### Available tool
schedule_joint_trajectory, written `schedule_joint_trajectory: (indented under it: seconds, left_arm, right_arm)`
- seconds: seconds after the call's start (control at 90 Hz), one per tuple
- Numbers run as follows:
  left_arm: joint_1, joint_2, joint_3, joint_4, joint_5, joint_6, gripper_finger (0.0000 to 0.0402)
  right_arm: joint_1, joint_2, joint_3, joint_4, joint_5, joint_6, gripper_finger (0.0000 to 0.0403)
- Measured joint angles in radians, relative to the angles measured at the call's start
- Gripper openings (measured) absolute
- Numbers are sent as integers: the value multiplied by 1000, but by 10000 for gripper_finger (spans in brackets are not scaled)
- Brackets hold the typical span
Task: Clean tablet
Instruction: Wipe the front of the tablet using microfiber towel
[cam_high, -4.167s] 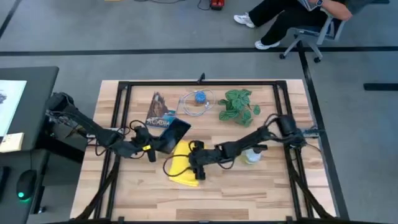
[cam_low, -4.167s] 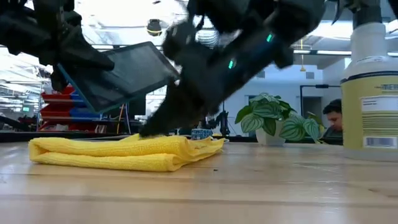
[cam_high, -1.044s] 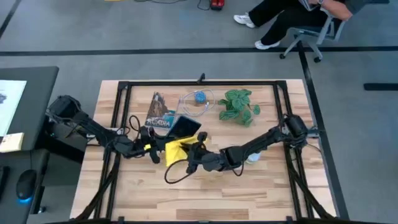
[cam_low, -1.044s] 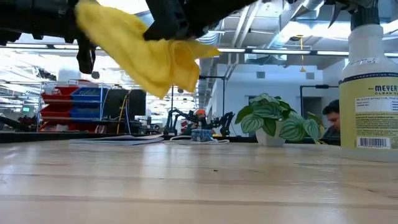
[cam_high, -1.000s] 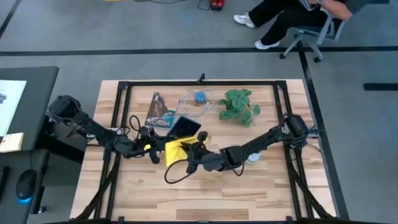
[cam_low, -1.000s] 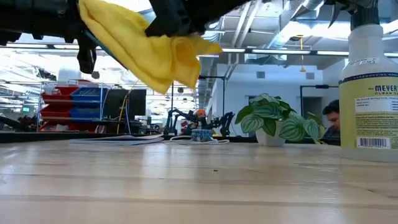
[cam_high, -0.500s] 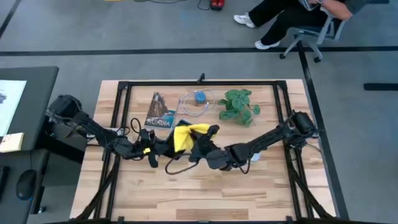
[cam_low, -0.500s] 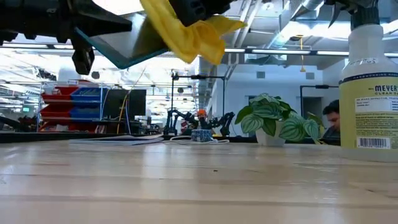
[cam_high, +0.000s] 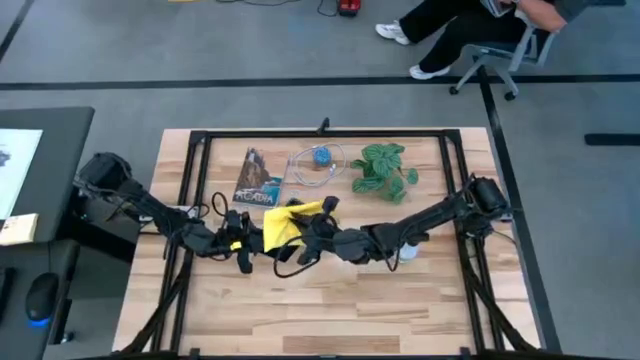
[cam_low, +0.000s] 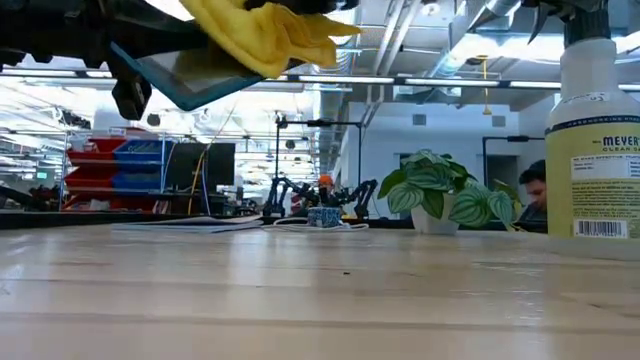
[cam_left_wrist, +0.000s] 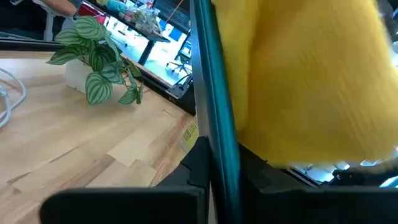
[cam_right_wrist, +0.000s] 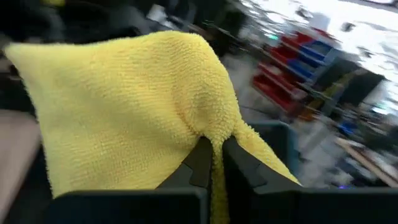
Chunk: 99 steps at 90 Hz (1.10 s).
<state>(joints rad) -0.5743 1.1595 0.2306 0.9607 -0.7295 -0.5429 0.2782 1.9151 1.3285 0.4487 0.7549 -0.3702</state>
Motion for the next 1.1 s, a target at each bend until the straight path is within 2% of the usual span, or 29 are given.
schedule_joint_trajectory:
  seconds: [0.078, 0.256, 0.611, 0.789, 0.911, 1.1]
  left_arm:
    - [0, 1, 0, -2, 1, 2, 9]
    - [2, 1, 0, -10, -7, 4, 9]
    - [1, -1, 1, -4, -31, -1, 9]
    - [0, -2, 3, -15, -27, -4, 9]
    - [-4, -2, 3, -29, 11, 0, 9]
    - [-3, -1, 4, -34, -13, 4, 9]
  right_arm:
    - [-2, 1, 0, -48, -54, 28, 6]
    - [6, 2, 1, -133, -42, 39, 6]
    - [68, -9, -2, -162, 416, -57, 6]
    - [79, -16, -2, -139, 544, -69, 6]
    - [90, -23, -2, -119, 668, -154, 6]
    - [112, -50, -3, -99, 696, -231, 6]
